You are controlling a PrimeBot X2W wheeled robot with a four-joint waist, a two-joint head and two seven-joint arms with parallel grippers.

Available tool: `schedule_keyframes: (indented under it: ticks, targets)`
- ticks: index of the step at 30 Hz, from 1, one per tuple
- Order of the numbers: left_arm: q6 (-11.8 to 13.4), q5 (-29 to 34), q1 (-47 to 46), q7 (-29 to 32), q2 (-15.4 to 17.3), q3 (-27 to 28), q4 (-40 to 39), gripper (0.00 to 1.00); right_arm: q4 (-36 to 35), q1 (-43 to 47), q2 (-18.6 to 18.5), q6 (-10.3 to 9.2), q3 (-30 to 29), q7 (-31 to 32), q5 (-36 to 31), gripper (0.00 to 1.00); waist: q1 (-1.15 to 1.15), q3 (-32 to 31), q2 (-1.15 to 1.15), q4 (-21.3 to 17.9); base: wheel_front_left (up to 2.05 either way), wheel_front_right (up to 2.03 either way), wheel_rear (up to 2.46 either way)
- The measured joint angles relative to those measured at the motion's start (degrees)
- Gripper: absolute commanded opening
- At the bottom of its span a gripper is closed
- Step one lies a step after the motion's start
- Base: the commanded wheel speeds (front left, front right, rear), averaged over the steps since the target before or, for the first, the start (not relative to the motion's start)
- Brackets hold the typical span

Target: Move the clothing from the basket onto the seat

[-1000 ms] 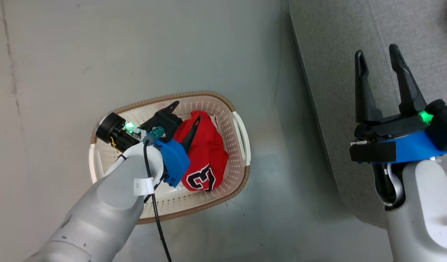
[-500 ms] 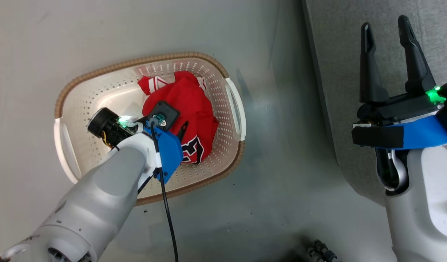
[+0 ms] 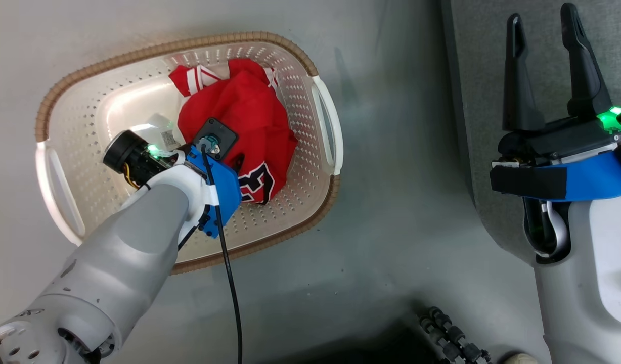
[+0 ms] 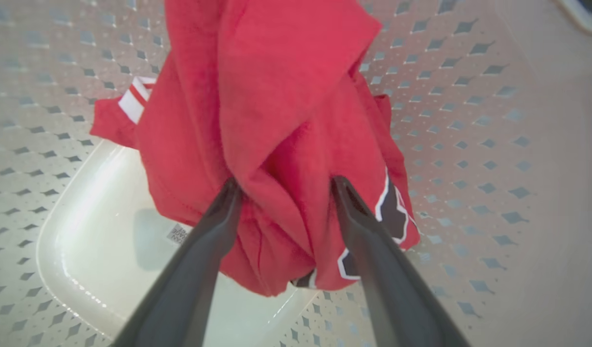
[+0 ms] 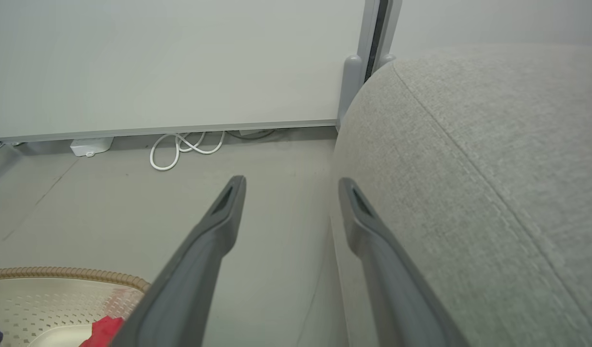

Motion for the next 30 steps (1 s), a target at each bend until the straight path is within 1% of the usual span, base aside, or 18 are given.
schedule_keyframes:
  ticks: [5, 12, 13, 14, 15, 22, 30]
  targets:
    - [0.0, 0.1, -1.26, 0.43, -0.01, -0.49, 1.99, 1.0, -0.71, -0.27, 0.19, 0.0, -0.02, 0.0, -0.01, 1.0, 0.0, 2.38, 0.0, -0.56, 0.0, 0.0, 0.0]
    - [0.0, -0.66, -2.33, 1.2, -1.03, -0.66, 4.37, 1.0, -1.7, -0.28, 0.34, 0.0, -0.13, 0.0, -0.01, 1.0, 0.0, 4.44, 0.0, -1.07, 0.0, 0.0, 0.0]
    - [0.0, -0.75, -2.46, 1.22, -1.18, -0.69, 4.74, 0.58, -1.75, -0.28, 0.35, 0.0, -0.16, 0.0, -0.01, 1.0, 0.0, 4.6, 0.0, -1.09, 0.0, 0.0, 0.0]
    - [0.0, -0.8, -2.53, 1.32, -1.26, -0.73, 5.02, 0.02, -1.79, -0.28, 0.37, 0.0, -0.18, 0.0, -0.02, 1.0, 0.0, 4.7, 0.0, -1.11, 0.0, 0.0, 0.0]
    - [0.0, -0.75, -2.53, 1.21, -1.35, -0.75, 5.09, 0.0, -1.79, -0.28, 0.4, 0.0, -0.2, 0.0, -0.02, 1.0, 0.0, 4.73, 0.0, -1.09, 0.0, 0.0, 0.0]
    - [0.0, 0.05, -2.53, 1.14, -2.09, -0.85, 4.91, 0.0, -1.51, -0.24, 0.36, 0.0, -0.55, 0.0, -0.13, 1.0, 0.0, 4.11, 0.0, -0.44, 0.0, 0.0, 0.0]
    - [0.0, 0.07, -1.83, -1.43, -3.05, -0.92, 2.61, 0.0, -0.57, -0.21, -0.33, 0.0, -0.66, 0.0, -0.2, 1.0, 0.0, 1.9, 0.0, 0.73, 0.0, 0.0, 0.0]
